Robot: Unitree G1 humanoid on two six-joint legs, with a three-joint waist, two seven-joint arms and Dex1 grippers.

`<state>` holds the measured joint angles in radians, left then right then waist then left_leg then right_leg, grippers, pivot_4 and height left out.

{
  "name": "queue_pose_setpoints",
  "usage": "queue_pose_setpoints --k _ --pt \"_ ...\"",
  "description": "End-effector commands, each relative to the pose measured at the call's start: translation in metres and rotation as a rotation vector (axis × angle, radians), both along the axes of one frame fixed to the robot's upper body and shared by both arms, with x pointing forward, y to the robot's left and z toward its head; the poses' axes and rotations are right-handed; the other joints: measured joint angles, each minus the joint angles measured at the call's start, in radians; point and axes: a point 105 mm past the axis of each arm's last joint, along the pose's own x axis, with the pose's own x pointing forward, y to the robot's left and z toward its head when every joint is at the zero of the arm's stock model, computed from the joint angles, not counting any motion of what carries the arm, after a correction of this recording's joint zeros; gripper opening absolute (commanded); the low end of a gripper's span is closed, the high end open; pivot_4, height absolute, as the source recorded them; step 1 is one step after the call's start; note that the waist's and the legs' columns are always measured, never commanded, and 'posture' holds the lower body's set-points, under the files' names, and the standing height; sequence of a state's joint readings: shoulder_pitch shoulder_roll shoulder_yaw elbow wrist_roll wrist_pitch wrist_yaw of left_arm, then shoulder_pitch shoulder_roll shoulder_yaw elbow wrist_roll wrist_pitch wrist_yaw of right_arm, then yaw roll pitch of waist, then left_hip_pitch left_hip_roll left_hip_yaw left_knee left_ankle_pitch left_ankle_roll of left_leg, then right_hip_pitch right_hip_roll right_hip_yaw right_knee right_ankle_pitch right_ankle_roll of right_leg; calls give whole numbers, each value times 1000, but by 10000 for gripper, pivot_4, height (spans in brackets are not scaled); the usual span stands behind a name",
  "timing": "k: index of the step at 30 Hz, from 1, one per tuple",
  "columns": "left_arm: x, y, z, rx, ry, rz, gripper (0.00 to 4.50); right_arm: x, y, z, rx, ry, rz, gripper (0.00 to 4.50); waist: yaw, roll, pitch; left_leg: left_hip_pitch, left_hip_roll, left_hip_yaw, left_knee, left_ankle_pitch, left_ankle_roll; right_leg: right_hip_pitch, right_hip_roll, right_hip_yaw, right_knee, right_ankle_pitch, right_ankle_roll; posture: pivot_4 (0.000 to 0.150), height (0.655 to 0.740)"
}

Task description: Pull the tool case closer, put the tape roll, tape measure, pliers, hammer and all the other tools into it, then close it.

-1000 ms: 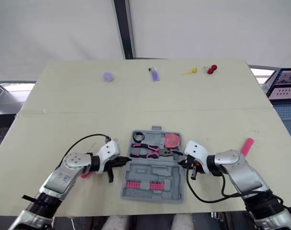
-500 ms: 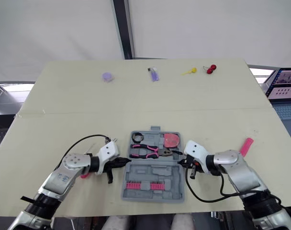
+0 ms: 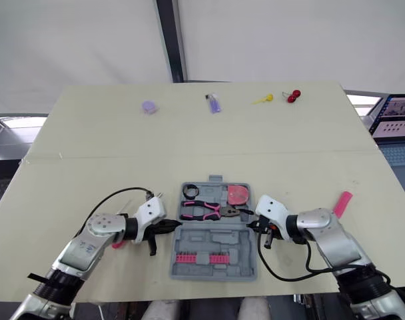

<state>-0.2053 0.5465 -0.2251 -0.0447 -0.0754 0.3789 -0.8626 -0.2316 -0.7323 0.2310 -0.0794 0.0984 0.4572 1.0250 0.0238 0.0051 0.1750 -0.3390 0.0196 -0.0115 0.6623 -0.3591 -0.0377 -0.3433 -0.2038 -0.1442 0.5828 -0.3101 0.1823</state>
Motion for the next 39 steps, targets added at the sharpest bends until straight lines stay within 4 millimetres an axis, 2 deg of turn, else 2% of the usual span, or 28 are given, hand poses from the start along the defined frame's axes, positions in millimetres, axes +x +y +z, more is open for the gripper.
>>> queue_pose_setpoints --k 1,22,29,39 --pt "-5 -4 2 -5 -3 -31 252 1 4 2 1 -24 13 0 0 0 0 0 0 0 0 0 0 0 0 0 0 0 0 1500 7400" --pt "-11 -6 -2 8 18 -50 252 3 4 1 -4 -34 8 0 0 0 0 0 0 0 0 0 0 0 0 0 0 0 0 1500 7400" --pt "-6 -3 -2 13 3 -32 252 2 5 0 -2 -29 12 0 -1 0 0 0 0 0 0 0 0 0 0 0 0 0 0 1500 7400" --pt "-4 7 -4 40 3 -15 252 1 -8 -3 -27 -18 -15 0 -1 0 0 0 0 0 0 0 0 0 0 0 0 0 0 1500 7400"
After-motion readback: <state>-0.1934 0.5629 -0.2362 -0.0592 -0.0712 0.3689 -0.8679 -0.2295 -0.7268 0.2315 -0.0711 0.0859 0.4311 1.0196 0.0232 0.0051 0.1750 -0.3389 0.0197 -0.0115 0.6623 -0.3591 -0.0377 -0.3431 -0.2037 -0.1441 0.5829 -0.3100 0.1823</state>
